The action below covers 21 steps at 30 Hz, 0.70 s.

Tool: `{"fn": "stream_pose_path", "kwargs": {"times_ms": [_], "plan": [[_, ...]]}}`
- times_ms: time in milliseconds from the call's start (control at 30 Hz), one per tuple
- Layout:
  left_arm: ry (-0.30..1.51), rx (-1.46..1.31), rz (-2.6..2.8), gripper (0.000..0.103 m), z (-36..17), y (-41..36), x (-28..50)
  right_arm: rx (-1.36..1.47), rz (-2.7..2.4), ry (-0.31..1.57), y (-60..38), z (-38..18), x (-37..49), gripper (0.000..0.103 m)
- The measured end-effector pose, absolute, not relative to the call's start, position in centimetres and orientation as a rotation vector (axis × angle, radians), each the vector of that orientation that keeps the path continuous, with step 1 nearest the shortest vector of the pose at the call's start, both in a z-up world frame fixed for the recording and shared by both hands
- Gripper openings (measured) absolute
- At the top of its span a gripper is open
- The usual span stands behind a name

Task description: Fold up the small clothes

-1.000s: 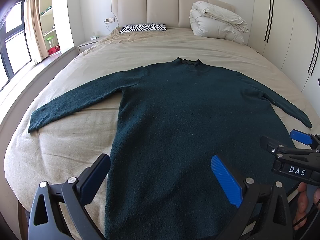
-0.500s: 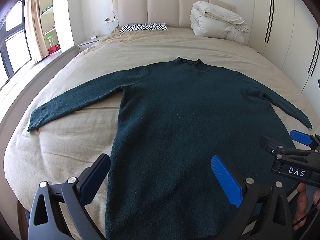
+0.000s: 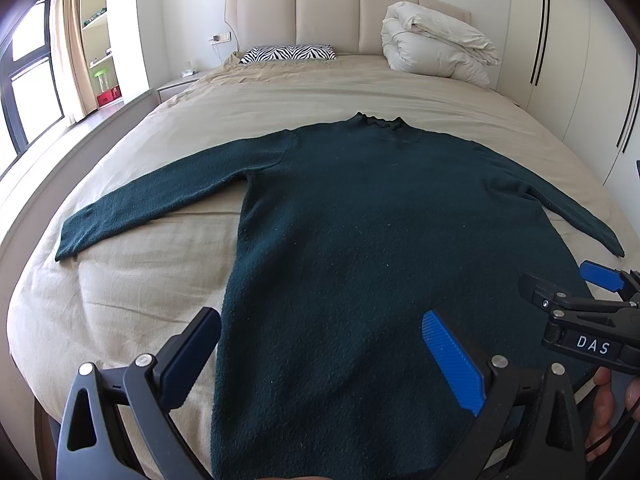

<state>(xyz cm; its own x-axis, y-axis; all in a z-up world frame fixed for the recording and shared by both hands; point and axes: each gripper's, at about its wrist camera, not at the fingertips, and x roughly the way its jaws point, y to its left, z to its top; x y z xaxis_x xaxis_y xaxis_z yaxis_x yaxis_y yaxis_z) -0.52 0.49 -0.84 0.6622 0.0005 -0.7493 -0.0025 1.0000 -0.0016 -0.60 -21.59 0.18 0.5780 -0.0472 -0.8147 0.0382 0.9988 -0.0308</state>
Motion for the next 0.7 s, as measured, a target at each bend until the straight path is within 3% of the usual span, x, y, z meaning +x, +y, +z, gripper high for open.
{"fn": "stream_pose_path", "kwargs": {"times_ms": [700], "plan": [[0.789, -0.176, -0.075, 0.103, 0.5, 3.0, -1.7, 0.053, -0.007, 0.933, -22.0, 0.4, -0.6, 0.103]]}}
